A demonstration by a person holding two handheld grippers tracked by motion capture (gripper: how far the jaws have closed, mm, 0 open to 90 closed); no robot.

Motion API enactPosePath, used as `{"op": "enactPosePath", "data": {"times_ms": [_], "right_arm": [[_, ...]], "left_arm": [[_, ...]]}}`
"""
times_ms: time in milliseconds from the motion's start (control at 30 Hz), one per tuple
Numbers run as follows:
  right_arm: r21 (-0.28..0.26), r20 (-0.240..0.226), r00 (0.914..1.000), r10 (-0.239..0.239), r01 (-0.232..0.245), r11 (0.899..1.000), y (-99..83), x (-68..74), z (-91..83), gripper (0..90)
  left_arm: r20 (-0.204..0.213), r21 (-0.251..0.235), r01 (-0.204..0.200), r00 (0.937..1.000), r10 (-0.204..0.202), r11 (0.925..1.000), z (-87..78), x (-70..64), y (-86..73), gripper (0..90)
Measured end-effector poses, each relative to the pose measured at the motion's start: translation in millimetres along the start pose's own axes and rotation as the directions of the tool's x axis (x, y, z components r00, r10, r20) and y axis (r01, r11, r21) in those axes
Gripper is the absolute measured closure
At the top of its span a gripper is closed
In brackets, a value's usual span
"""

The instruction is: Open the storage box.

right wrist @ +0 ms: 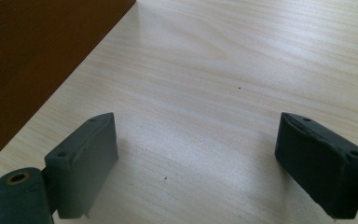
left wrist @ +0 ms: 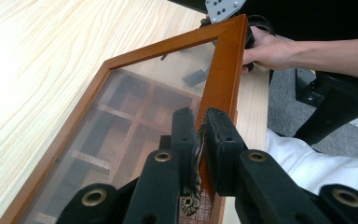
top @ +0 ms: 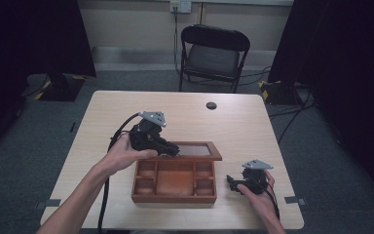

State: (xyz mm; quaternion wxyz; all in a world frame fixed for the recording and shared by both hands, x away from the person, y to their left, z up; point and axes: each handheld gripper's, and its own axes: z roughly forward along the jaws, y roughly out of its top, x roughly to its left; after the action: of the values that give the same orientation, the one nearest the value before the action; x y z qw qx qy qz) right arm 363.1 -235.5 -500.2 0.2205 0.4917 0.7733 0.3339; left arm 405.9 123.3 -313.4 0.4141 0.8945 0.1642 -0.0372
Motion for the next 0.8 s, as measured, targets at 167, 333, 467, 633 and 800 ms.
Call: {"op": "enactPosePath", "data": {"times_ms": [167,333,467,633,800], "right_arm": [[0.0,0.0,1.0,0.0,0.0,1.0,0.0,0.0,0.0,12.1],[0.0,0.0,1.0,0.0,0.0,1.0,0.0,0.0,0.0,12.1],[0.0,0.0,1.0,0.0,0.0,1.0,0.0,0.0,0.0,12.1],[0.0,0.0,1.0,0.0,0.0,1.0,0.0,0.0,0.0,12.1],[0.0,0.0,1.0,0.0,0.0,1.0,0.0,0.0,0.0,12.0]], "left_arm": [[-0.002,0.004,-0.001,1.0,0.001,1.0,0.1,-0.2,0.0,82.1],[-0.001,0.009,-0.008,1.0,0.008,0.9999,-0.4,0.8,0.2,82.1],[-0.002,0.0,0.002,1.0,-0.002,1.0,0.0,-0.2,0.1,82.1],[-0.001,0.005,-0.003,1.0,0.003,1.0,-0.2,0.4,-0.3,82.1],[-0.002,0.008,-0.005,1.0,0.005,1.0,-0.5,0.7,0.0,82.1]]}}
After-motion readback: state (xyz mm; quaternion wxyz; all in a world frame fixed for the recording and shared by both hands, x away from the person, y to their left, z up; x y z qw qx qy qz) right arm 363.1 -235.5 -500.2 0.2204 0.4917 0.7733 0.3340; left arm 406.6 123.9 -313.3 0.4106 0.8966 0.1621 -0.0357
